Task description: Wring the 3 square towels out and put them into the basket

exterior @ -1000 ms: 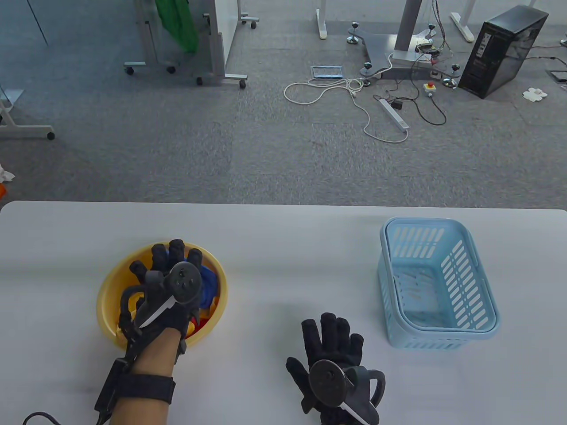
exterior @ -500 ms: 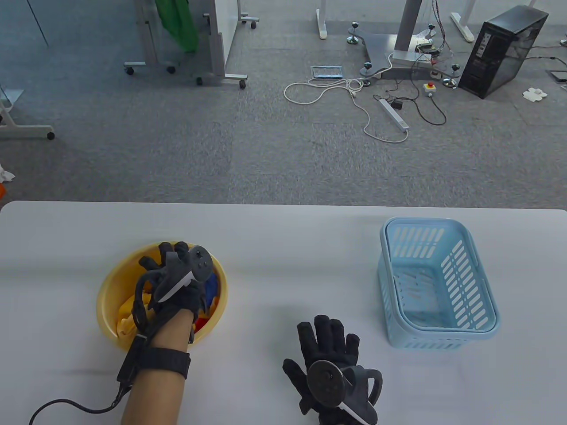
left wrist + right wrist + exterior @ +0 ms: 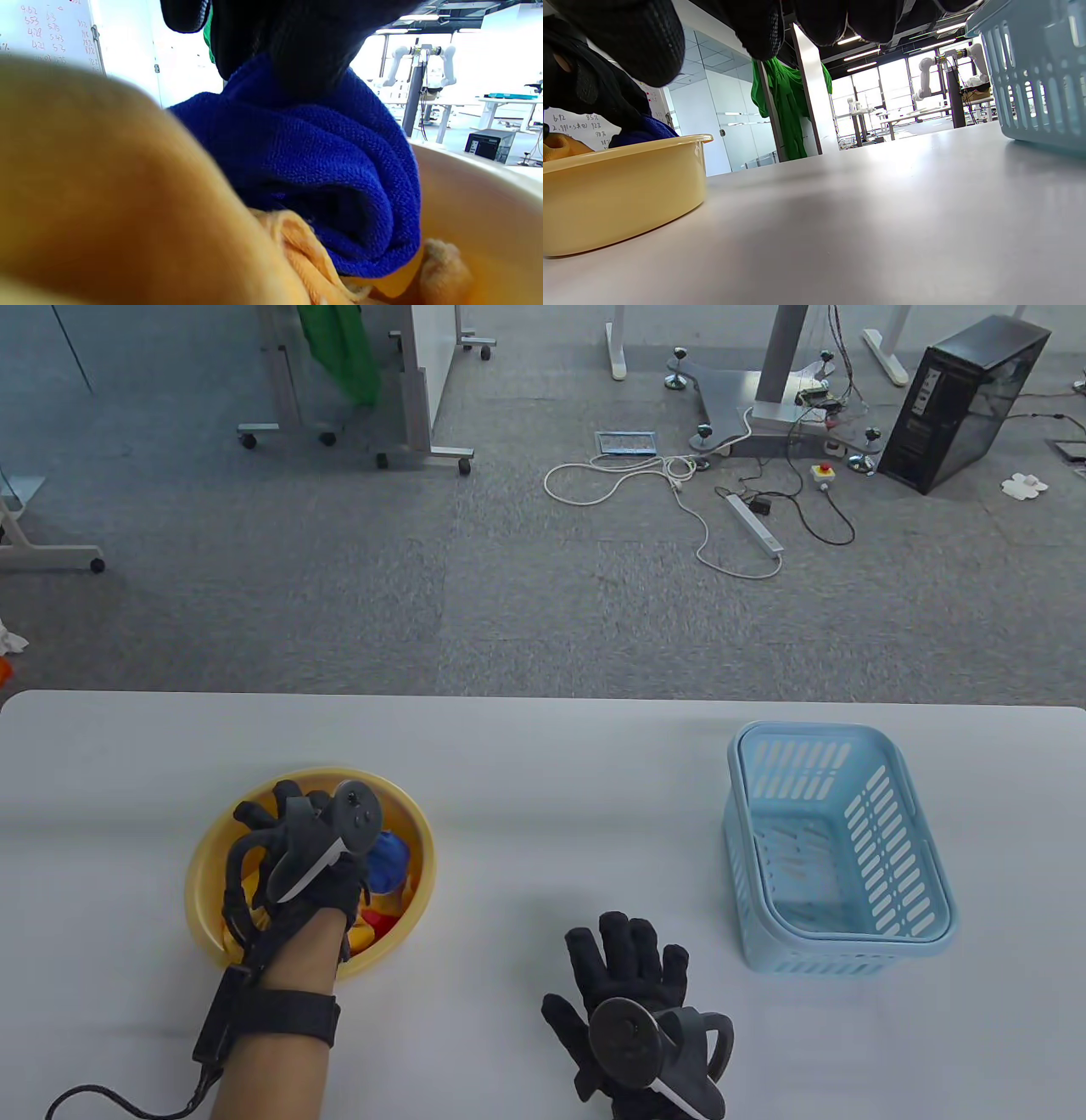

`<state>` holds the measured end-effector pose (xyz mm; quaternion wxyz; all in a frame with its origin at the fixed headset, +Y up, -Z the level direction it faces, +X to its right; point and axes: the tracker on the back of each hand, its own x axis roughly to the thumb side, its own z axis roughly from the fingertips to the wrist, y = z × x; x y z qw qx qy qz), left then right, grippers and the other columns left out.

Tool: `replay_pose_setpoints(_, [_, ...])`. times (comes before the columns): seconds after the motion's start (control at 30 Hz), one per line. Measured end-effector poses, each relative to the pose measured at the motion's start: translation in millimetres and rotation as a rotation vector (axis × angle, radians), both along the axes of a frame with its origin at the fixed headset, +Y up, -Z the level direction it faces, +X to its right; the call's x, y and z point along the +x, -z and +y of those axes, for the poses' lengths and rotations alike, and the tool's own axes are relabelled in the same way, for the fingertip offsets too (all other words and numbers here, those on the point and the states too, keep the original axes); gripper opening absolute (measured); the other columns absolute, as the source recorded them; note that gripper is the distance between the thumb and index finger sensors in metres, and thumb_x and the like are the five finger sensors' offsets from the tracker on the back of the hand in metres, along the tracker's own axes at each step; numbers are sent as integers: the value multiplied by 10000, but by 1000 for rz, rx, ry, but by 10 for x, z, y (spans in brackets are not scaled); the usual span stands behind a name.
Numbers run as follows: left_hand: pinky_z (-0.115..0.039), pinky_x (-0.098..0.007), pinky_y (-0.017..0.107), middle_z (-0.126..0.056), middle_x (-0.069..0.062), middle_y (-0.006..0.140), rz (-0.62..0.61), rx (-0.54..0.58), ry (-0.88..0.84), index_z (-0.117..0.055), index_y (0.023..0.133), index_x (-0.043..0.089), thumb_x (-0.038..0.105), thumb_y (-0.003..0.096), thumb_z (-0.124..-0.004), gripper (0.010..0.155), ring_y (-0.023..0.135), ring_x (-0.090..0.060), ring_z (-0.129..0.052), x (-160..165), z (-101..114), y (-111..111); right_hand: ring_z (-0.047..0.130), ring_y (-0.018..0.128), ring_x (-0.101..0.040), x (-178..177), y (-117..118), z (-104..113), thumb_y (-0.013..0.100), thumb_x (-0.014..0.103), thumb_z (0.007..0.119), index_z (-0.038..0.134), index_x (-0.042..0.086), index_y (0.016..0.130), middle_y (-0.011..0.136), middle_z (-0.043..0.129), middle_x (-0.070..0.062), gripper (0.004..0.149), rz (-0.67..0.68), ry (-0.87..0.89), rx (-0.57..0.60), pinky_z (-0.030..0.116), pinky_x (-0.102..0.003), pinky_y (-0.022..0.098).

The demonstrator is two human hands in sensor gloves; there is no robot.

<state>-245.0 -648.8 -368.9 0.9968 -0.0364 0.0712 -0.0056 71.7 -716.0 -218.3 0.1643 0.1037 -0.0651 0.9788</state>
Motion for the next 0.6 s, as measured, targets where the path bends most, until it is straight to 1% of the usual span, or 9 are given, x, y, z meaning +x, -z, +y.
replay_pose_setpoints(0.1, [-335,-777,692,-752,-179,1089,6,30,-36,-834,924,123,276,528,-838,425,1091,-470,-561,-79,99,-49,410,1060,-537,6,-2,8,515,574,822,529,181,1126,1170,397,-227,784,-2,1,1,343,-771,730])
replay_pose_setpoints(0.17, [-355,-774,690,-801,-210,1043,9,59,-94,-833,925,125,275,528,-839,425,1075,-461,-614,-131,174,-87,411,1060,-537,14,-1,17,516,573,822,529,180,1126,1171,397,-226,783,-5,5,3,344,-771,730])
replay_pose_setpoints(0.27, [-378,-770,689,-890,-231,935,9,120,-159,-816,931,117,264,528,-831,429,1025,-452,-715,-190,295,-143,417,1059,-537,19,-1,24,516,570,824,572,205,1114,1170,407,-226,744,-6,11,6,346,-770,731])
replay_pose_setpoints(0.33, [-413,-764,685,-932,-228,868,8,139,-181,-801,928,98,264,526,-830,436,976,-442,-793,-221,379,-178,424,1059,-535,16,-4,26,516,572,823,564,196,1117,1169,412,-227,755,-6,5,9,349,-770,730])
replay_pose_setpoints(0.4, [-449,-756,680,-978,-214,794,3,185,-206,-805,913,80,264,515,-841,440,909,-428,-873,-250,454,-210,428,1058,-534,13,-5,29,515,572,823,559,191,1118,1169,415,-225,760,-4,7,10,350,-770,730])
replay_pose_setpoints(0.5, [-470,-753,683,-959,-179,789,0,205,-235,-780,932,119,250,517,-842,439,874,-402,-901,-294,571,-263,442,1056,-534,7,-5,33,516,572,822,556,187,1119,1167,426,-226,763,-1,7,9,355,-770,731])
replay_pose_setpoints(0.6, [-524,-750,667,-925,-161,819,8,231,-278,-736,963,147,243,532,-800,446,869,-402,-894,-344,691,-324,453,1054,-534,5,-7,34,516,574,820,554,186,1119,1166,434,-225,765,-1,7,11,359,-771,730])
